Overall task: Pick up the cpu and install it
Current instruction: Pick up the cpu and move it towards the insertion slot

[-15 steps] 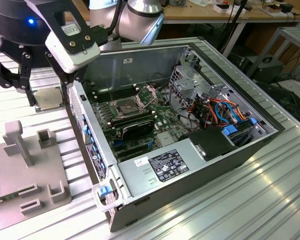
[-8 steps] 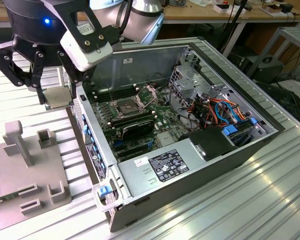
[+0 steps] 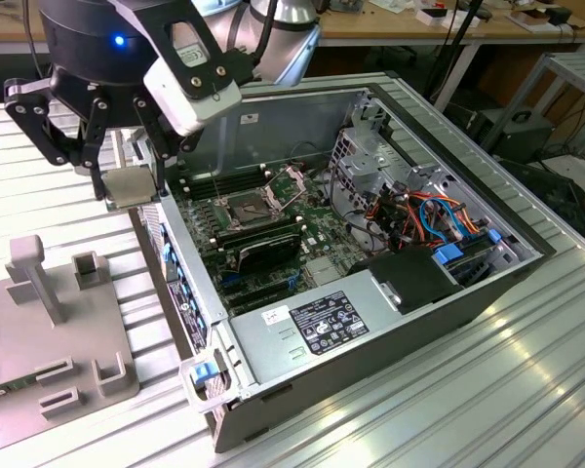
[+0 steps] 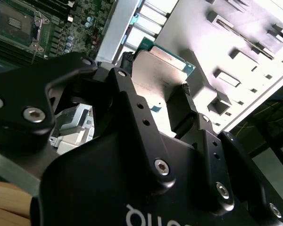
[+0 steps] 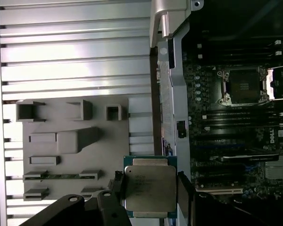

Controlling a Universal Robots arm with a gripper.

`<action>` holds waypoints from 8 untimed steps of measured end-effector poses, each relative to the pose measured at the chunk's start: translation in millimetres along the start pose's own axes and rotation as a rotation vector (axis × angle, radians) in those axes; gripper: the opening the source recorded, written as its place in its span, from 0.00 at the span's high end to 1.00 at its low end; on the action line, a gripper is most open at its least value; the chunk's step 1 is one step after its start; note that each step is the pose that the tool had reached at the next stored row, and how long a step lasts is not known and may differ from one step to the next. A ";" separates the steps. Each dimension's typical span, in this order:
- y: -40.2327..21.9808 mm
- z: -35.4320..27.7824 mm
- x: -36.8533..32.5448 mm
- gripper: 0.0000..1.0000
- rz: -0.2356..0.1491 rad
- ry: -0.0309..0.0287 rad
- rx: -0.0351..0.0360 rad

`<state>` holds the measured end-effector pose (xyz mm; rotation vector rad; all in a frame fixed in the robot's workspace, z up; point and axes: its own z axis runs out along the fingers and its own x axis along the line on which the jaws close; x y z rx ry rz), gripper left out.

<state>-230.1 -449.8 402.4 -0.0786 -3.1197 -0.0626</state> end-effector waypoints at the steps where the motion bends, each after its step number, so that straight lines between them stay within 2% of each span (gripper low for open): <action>1: 0.1 0.0 -1.8 0.46 0.000 0.0000 0.0000; 8: 0.7 -0.2 -14.5 0.46 0.000 0.0000 -0.0001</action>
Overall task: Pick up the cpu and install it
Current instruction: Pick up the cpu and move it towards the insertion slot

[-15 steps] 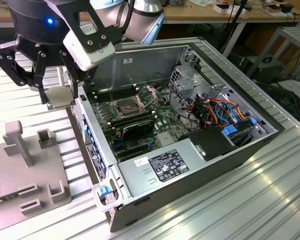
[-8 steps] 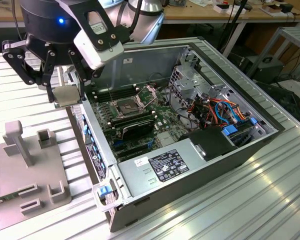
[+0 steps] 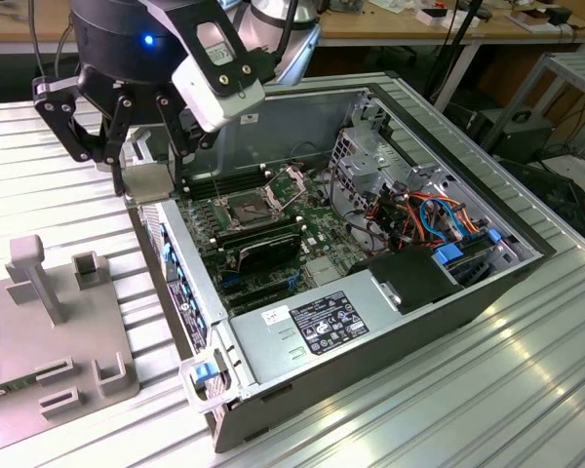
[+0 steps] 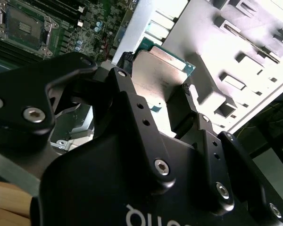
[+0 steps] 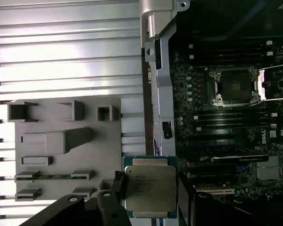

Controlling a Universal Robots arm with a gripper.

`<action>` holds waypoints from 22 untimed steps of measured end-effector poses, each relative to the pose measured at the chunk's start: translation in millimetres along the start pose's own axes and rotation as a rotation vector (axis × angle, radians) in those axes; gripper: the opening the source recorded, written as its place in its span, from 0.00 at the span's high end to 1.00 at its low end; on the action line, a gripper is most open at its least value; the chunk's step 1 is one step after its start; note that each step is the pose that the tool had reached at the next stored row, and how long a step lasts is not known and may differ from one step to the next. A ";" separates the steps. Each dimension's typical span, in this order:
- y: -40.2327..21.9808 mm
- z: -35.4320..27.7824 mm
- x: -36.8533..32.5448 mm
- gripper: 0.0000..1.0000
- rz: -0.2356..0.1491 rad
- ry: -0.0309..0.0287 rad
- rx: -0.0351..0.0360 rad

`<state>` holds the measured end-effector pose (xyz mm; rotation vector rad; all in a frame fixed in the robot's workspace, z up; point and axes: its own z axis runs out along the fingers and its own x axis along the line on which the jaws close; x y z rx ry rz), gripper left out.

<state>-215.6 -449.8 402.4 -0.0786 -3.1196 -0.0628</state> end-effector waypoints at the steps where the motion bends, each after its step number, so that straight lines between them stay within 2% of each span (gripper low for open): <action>1: 0.0 0.0 -0.7 0.46 0.000 0.0000 0.0001; 8: 0.1 0.0 -1.2 0.46 0.000 -0.0001 0.0000; 14: 0.4 -0.2 -8.7 0.46 0.000 0.0000 0.0001; 17: 3.2 -1.0 -63.6 0.46 0.000 0.0000 0.0000; 22: 3.8 -1.3 -75.4 0.46 0.000 0.0000 0.0000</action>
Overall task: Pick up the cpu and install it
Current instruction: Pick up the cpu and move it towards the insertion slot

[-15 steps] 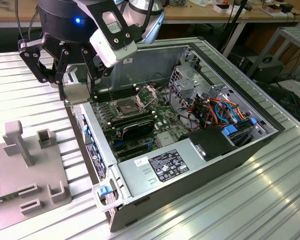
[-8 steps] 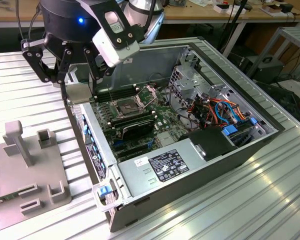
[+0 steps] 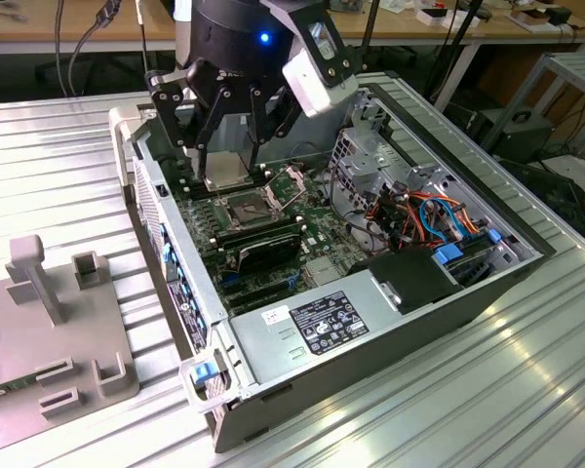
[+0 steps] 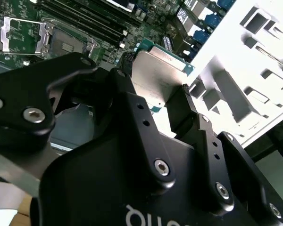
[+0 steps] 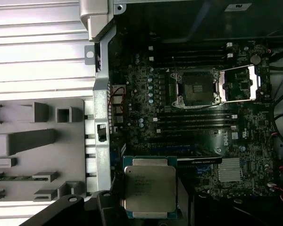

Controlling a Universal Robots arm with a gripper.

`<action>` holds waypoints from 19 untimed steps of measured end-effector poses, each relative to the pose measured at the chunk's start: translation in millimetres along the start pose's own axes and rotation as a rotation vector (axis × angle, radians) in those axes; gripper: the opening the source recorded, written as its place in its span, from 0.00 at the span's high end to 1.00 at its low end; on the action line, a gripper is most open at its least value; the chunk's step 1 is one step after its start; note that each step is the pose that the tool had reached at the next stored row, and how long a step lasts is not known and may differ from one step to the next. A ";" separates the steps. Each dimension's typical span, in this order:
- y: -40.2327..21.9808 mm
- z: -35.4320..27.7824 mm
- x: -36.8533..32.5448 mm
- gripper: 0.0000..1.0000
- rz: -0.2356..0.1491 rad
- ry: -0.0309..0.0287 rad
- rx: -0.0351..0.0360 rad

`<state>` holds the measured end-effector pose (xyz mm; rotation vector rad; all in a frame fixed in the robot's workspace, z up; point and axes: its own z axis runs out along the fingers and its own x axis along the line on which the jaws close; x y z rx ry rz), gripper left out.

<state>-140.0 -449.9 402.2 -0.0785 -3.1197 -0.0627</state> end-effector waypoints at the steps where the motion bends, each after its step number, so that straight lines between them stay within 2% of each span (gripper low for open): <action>1: 0.1 0.0 -1.8 0.46 0.000 0.0000 0.0000; 11: 1.2 -0.5 -23.8 0.46 0.000 0.0000 0.0000; 13: 1.5 -0.6 -30.2 0.46 0.000 -0.0001 0.0000; 19: 2.1 -0.8 -41.3 0.46 0.000 0.0000 0.0000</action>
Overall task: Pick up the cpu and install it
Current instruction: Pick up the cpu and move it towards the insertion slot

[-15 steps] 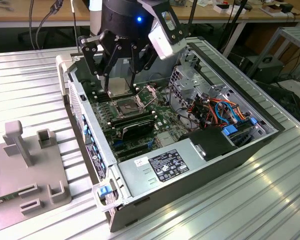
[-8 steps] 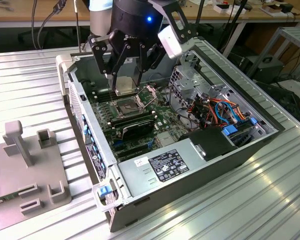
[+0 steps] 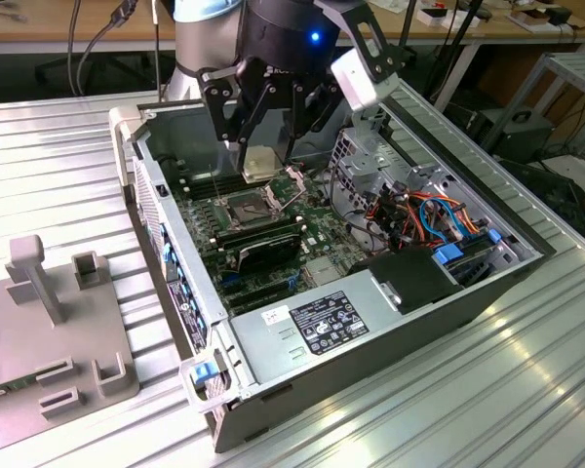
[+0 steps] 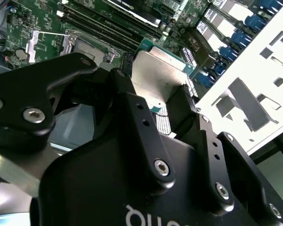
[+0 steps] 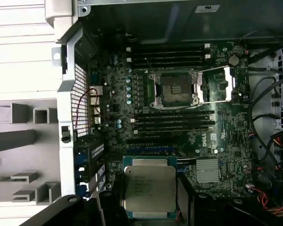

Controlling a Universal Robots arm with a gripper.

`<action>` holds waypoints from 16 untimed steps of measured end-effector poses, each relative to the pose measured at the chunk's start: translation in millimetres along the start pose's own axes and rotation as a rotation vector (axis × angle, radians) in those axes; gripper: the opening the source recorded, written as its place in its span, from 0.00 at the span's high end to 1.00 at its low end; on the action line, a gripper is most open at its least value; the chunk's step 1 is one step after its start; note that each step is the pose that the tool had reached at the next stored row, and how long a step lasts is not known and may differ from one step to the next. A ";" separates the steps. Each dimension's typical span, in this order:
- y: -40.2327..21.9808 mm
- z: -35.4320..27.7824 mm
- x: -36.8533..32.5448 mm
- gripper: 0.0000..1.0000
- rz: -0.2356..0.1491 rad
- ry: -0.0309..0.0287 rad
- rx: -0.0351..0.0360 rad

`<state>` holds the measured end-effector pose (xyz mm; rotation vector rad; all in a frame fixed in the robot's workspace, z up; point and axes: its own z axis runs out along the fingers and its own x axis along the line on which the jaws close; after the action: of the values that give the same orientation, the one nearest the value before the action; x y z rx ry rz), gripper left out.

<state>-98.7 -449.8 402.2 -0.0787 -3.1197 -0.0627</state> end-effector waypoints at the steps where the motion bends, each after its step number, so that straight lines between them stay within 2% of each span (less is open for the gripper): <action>1: 0.1 0.0 -1.8 0.46 0.000 0.0000 0.0000; 16: 1.6 -0.3 -30.9 0.46 0.000 0.0000 0.0000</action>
<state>-67.7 -449.8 401.9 -0.0787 -3.1197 -0.0628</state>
